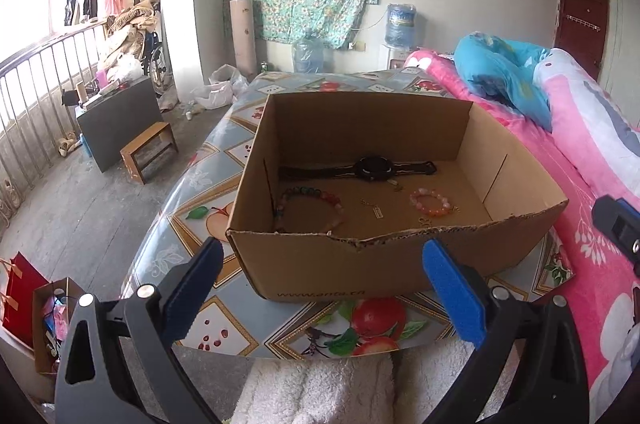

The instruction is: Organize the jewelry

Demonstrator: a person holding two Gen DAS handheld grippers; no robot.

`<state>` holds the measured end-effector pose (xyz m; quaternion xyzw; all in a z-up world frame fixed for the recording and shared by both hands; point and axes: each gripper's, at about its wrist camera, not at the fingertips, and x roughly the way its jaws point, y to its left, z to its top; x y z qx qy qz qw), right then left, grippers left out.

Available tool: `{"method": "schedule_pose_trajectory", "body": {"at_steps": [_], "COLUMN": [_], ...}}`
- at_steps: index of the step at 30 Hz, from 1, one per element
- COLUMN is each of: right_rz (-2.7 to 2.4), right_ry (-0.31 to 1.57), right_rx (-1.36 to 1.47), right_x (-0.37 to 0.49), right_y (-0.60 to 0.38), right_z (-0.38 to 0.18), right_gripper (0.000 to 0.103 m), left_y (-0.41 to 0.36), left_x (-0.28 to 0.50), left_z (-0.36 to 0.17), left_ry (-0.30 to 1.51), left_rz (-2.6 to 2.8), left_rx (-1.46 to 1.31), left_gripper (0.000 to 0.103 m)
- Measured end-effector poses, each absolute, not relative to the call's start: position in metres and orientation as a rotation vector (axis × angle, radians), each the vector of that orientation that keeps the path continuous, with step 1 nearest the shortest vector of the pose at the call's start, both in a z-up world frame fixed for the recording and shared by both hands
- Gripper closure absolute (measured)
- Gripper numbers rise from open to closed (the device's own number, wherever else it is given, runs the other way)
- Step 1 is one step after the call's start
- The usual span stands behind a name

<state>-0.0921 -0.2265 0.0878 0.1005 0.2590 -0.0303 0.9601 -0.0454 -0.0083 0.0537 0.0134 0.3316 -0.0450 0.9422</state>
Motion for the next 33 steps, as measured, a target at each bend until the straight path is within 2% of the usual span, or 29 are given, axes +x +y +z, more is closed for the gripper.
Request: {"method": "schedule_pose_trajectory", "body": {"at_steps": [11, 33], "right_rz": [-0.073, -0.119], "right_ry": [0.754, 0.860], "right_rx": [0.195, 0.150], "right_x": [-0.059, -0.039], "right_y": [-0.214, -0.214], "right_z": [0.054, 0.037], "right_gripper": [0.009, 0.009], "left_y": [-0.004, -0.012], "left_x": [-0.030, -0.016], "left_z": [0.033, 0.022], "left_ry": [0.836, 0.928], "left_rz": [-0.093, -0.108], "left_rx": [-0.043, -0.034], "left_gripper": [0.005, 0.006]}}
